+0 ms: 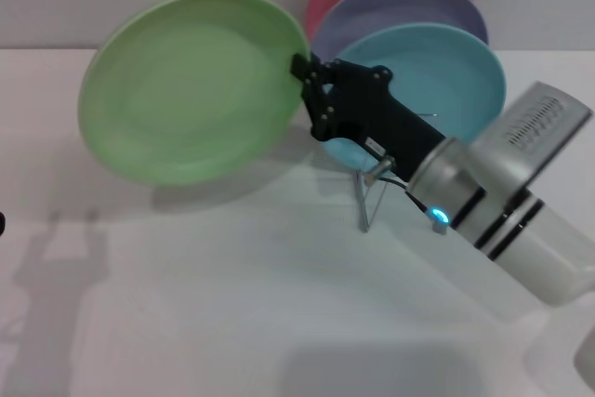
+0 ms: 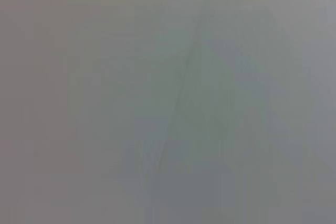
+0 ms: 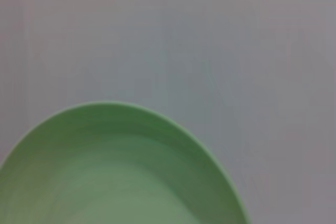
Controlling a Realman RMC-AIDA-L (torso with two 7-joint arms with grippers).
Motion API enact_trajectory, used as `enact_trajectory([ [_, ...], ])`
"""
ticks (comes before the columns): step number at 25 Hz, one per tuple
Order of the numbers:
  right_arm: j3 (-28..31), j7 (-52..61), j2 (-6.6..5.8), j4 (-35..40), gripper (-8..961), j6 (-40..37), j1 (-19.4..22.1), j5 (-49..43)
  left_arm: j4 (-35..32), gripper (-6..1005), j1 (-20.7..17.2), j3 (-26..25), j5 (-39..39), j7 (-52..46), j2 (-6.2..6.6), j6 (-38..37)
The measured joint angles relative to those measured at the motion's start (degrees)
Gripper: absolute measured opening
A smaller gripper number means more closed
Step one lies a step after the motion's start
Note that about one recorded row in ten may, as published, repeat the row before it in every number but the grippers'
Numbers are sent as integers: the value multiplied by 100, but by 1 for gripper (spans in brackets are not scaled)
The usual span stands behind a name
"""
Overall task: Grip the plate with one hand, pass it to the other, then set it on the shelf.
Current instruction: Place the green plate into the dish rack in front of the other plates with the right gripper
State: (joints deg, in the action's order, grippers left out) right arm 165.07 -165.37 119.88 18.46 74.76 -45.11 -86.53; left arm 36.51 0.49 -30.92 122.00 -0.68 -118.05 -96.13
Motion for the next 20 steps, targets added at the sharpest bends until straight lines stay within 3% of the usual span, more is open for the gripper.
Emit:
enact_trajectory([
  [2,0,-3,0,22,19,227,141,35,-153,315,97,-90,-30,-59,-8,74],
  [10,-7,-4,0,-78,17,1065,722,190,-207,623,228,-392,-42,-70,-7,547],
  [15,-9,-8,0,-259,18,1132,838,172,-207,707,349,-527,-45,-73,2,782],
  [20,-10,-19,0,-427,19,1189,1005,162,-216,707,448,-605,-32,-69,7,942],
])
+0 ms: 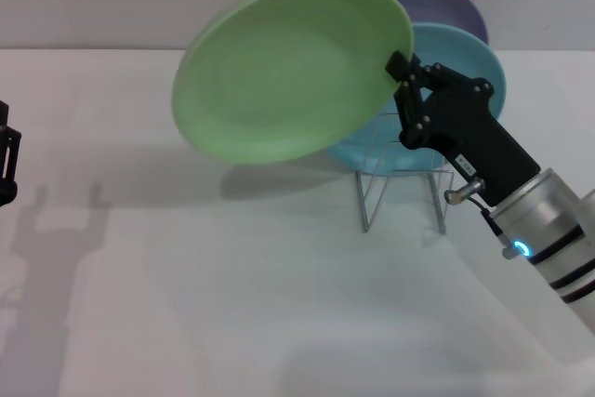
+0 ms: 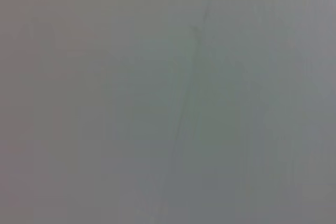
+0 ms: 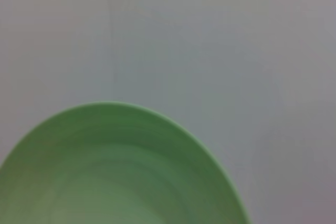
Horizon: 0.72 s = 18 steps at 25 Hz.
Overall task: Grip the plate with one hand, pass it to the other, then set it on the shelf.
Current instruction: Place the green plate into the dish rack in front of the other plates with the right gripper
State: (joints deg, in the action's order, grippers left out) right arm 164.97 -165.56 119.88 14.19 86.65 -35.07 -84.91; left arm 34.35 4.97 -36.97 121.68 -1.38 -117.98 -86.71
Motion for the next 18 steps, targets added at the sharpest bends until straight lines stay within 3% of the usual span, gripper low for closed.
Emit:
enact_trajectory([
  [18,-53,-12,0,-375,19,202,464,-24,-8,705,181,-151,32,57,40,330],
])
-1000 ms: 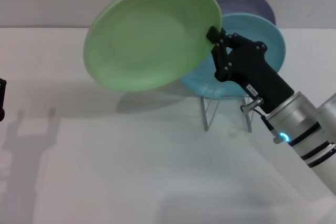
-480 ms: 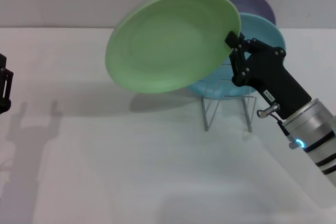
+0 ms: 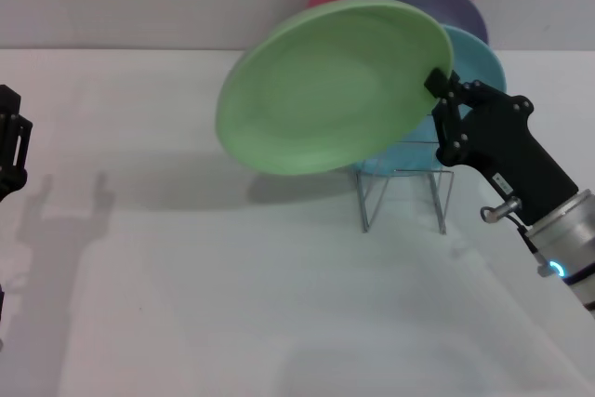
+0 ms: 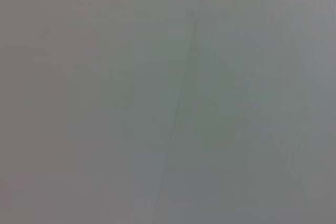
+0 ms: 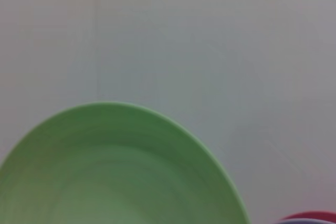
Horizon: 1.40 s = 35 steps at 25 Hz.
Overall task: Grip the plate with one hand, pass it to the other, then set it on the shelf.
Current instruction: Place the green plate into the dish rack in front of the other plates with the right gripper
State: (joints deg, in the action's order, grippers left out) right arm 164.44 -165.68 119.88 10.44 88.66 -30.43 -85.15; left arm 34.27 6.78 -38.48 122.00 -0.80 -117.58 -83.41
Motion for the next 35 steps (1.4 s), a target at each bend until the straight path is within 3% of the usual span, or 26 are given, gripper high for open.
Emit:
enact_trajectory([
  [19,45,0,0,-484,18,725,591,195,127,706,18,25,17,38,29,258],
  [26,45,8,-1,-700,18,1049,841,298,677,706,-32,-9,18,638,117,779],
  [35,45,20,-17,-899,18,1053,918,398,1073,705,-101,-103,17,746,117,1057],
])
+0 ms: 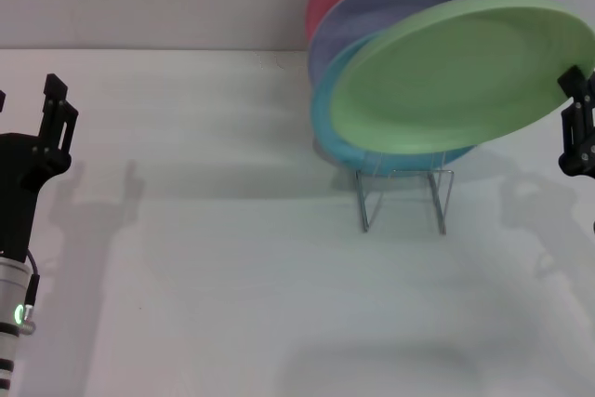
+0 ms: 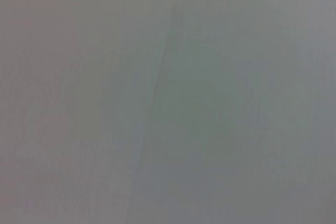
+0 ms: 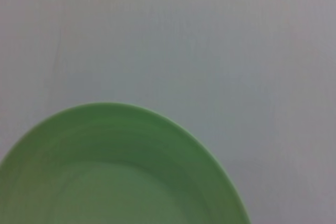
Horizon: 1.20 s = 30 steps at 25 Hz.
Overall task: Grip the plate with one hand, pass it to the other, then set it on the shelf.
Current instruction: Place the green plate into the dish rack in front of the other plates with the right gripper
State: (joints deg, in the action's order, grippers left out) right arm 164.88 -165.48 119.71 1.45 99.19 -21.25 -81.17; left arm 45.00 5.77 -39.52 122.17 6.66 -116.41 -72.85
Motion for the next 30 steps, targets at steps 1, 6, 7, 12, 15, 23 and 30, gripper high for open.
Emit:
enact_trajectory([
  [1,0,0,0,-16,18,-29,0,17,34,705,-8,4,0,10,1,6],
  [6,-1,3,0,-70,19,-147,-1,44,83,705,-14,-7,0,19,-6,25],
  [7,0,3,0,-71,19,-200,-2,46,89,705,-15,-13,0,19,-7,29],
  [12,-31,5,-1,-45,19,-318,20,49,112,706,-5,-21,0,78,-10,30],
  [15,-35,7,0,-37,19,-350,49,49,189,706,-10,-21,0,254,-9,29],
  [23,-45,7,13,45,20,-445,159,30,348,707,-33,-21,0,323,60,34],
  [30,-44,7,17,90,19,-700,156,6,514,707,-102,-21,0,325,147,40],
])
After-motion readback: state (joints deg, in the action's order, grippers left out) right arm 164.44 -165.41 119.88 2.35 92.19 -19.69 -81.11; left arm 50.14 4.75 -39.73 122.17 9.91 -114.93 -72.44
